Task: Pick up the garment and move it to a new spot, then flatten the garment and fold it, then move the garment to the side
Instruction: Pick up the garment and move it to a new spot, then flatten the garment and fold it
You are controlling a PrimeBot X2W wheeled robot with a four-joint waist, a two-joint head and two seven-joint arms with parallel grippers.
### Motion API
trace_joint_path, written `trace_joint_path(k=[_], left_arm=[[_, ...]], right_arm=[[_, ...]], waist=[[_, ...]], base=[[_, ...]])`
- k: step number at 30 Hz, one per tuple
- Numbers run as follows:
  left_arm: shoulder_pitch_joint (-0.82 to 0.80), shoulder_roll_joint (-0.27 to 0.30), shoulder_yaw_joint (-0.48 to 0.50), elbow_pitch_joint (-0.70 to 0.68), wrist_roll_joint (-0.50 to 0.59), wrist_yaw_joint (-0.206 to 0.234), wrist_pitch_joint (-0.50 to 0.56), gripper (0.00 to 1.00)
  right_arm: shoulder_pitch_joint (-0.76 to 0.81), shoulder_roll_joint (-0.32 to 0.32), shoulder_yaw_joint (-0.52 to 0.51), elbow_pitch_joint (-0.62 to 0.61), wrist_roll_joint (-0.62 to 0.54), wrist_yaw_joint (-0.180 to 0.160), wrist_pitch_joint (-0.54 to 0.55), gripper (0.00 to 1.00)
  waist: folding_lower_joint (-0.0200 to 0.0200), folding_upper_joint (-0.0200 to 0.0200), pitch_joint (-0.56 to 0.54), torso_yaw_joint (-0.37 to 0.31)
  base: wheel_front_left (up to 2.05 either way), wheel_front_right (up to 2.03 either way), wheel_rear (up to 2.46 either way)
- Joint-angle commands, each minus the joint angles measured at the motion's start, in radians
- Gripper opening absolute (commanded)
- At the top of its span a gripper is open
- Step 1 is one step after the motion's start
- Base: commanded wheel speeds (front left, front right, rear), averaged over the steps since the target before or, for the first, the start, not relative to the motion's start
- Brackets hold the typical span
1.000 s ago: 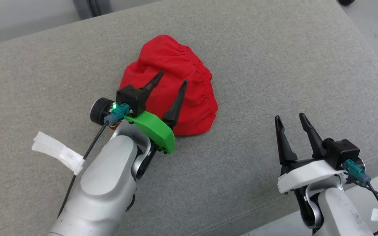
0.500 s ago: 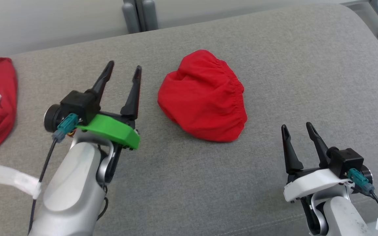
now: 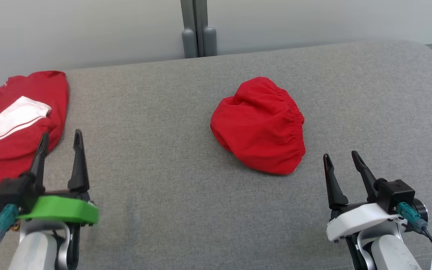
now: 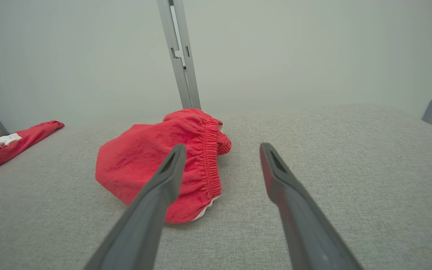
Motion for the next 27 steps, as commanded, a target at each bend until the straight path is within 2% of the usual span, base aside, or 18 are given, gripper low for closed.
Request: trace_joint_path(k=[1,10,20,27], left_arm=[[0.043,0.000,0.021,-0.019,0.003,0.000,0.000,1.00],[0.196,-0.022,0.067,-0.097,0.027,-0.008,0.000,1.00],[0.223,-0.070,0.081,-0.090,0.051,-0.041,0.000,1.00],[0.209,-0.082,0.087,-0.079,0.083,-0.073,-0.001,1.00]], right_arm=[[0.014,-0.003,-0.002,-0.004,-0.005,0.000,0.002,1.00],[0.047,-0.015,-0.015,-0.022,-0.001,0.000,0.023,1.00],[0.058,-0.012,-0.015,-0.036,0.003,0.000,0.037,1.00],[0.059,-0.013,-0.017,-0.029,0.007,0.000,0.038,1.00]], waist=[[0.0000,0.0000,-0.016,0.012],[0.0000,0.0000,-0.033,0.038],[0.0000,0.0000,-0.023,0.049],[0.0000,0.0000,-0.019,0.051]], base=[[0.00,0.00,0.00],[0.00,0.00,0.00],[0.00,0.00,0.00],[0.00,0.00,0.00]])
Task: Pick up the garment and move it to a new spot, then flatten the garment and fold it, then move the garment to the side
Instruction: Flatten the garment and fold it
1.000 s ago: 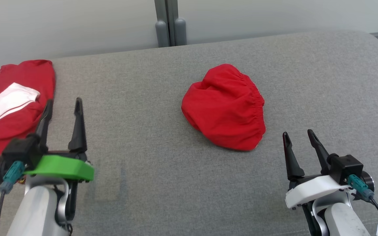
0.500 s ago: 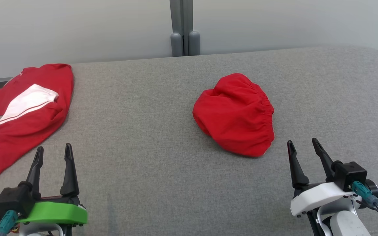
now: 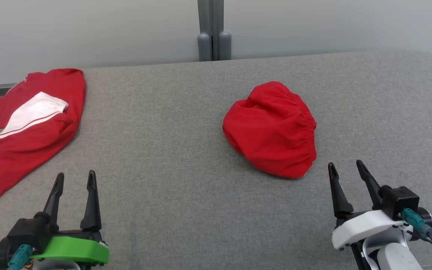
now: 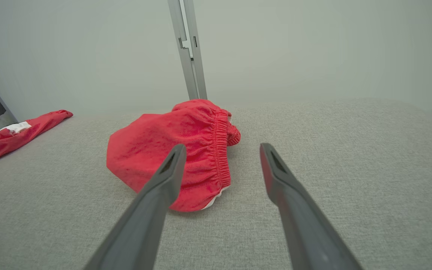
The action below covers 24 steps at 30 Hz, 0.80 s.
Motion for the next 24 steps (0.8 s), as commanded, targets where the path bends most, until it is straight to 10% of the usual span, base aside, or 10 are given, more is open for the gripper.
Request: trace_joint_path(k=[1,24], left_arm=[[-0.003,0.002,0.005,0.005,0.021,-0.006,-0.001,1.00],[-0.007,-0.035,0.044,0.035,0.068,-0.040,-0.001,1.00]], right_arm=[[0.010,-0.002,-0.003,0.002,0.002,0.000,0.001,1.00],[0.009,0.002,-0.001,0.022,0.005,0.000,0.000,1.00]], waist=[[0.0000,0.0000,0.000,0.000],[0.0000,0.0000,-0.015,0.001]], base=[[0.00,0.00,0.00],[0.00,0.00,0.00]])
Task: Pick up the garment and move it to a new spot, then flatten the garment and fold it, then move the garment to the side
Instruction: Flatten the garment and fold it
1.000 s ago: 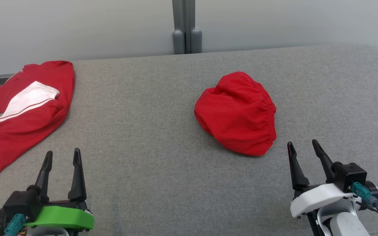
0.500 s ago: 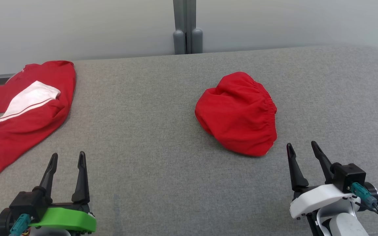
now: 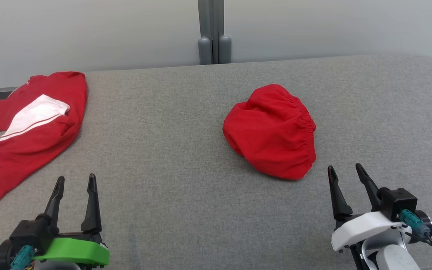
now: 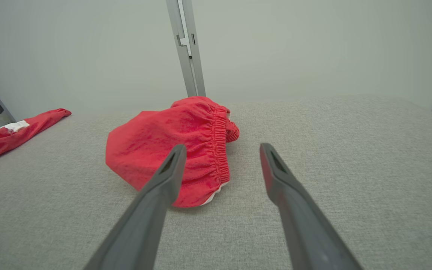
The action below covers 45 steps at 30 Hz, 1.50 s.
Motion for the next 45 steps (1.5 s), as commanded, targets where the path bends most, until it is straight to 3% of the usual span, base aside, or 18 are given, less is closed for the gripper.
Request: trace_joint_path(k=[1,9,22,43,44,45], left_arm=[[-0.004,-0.002,0.004,0.000,0.016,-0.006,-0.001,1.00],[0.002,-0.013,0.015,0.001,0.026,-0.009,-0.001,1.00],[-0.038,-0.032,-0.006,0.012,0.035,-0.016,-0.001,1.00],[-0.115,-0.059,-0.041,0.038,0.045,-0.023,-0.001,1.00],[-0.117,-0.060,-0.041,0.039,0.046,-0.023,-0.001,1.00],[-0.118,-0.060,-0.041,0.041,0.047,-0.023,0.000,1.00]], right_arm=[[0.008,0.000,-0.002,0.003,0.002,0.000,-0.003,1.00],[0.006,0.000,-0.001,0.009,-0.008,0.000,-0.004,1.00],[-0.140,-0.047,0.012,0.099,-0.047,0.000,0.018,1.00],[-0.393,-0.058,0.006,0.684,-0.004,0.000,-0.031,1.00],[-0.400,-0.056,0.008,0.703,0.001,0.000,-0.031,0.71],[-0.408,-0.054,0.011,0.722,0.006,0.000,-0.033,0.22]], waist=[[0.0000,0.0000,-0.001,0.000],[0.0000,0.0000,-0.006,0.005],[0.0000,0.0000,0.046,0.057],[0.0000,0.0000,0.146,0.163],[0.0000,0.0000,0.147,0.164],[0.0000,0.0000,0.147,0.164]], base=[[0.00,0.00,0.00],[0.00,0.00,0.00],[0.00,0.00,0.00],[0.00,0.00,0.00],[0.00,0.00,0.00],[0.00,0.00,0.00]])
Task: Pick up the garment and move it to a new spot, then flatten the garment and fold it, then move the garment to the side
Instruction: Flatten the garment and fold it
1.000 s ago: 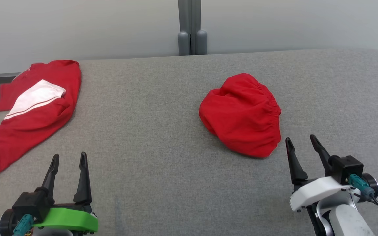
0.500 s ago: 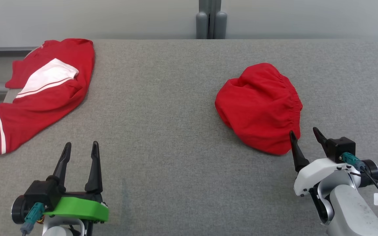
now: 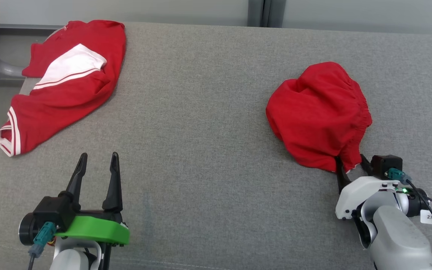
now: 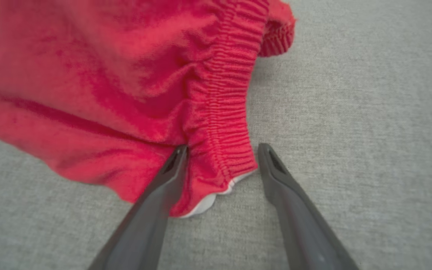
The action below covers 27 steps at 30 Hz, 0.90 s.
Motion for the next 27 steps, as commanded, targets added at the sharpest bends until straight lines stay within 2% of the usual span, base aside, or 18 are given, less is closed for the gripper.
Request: trace_joint_path(k=[1,5,17,21,27], left_arm=[[-0.016,-0.001,0.001,0.004,0.006,-0.003,-0.001,1.00],[-0.004,-0.002,0.011,0.007,0.010,-0.003,-0.001,1.00],[0.020,-0.012,0.008,0.012,0.015,-0.003,-0.001,1.00],[0.025,-0.015,0.010,0.017,0.014,-0.003,0.000,1.00],[0.029,-0.020,0.008,0.028,0.010,-0.004,0.000,1.00]], right_arm=[[-0.004,0.004,0.002,0.026,0.008,0.000,0.004,0.00],[-0.008,-0.014,-0.015,0.045,0.035,-0.001,-0.003,0.00],[0.064,-0.150,-0.164,-0.143,0.028,-0.001,-0.006,0.00],[0.059,-0.150,-0.164,-0.207,0.019,-0.001,-0.006,0.00],[0.039,-0.106,-0.076,-0.304,0.011,-0.001,-0.006,0.00]], waist=[[0.0000,0.0000,0.001,0.002],[0.0000,0.0000,-0.014,-0.015],[0.0000,0.0000,-0.052,-0.096],[0.0000,0.0000,-0.061,-0.112],[0.0000,0.0000,-0.080,-0.117]], base=[[0.00,0.00,0.00],[0.00,0.00,0.00],[0.00,0.00,0.00],[0.00,0.00,0.00],[0.00,0.00,0.00]])
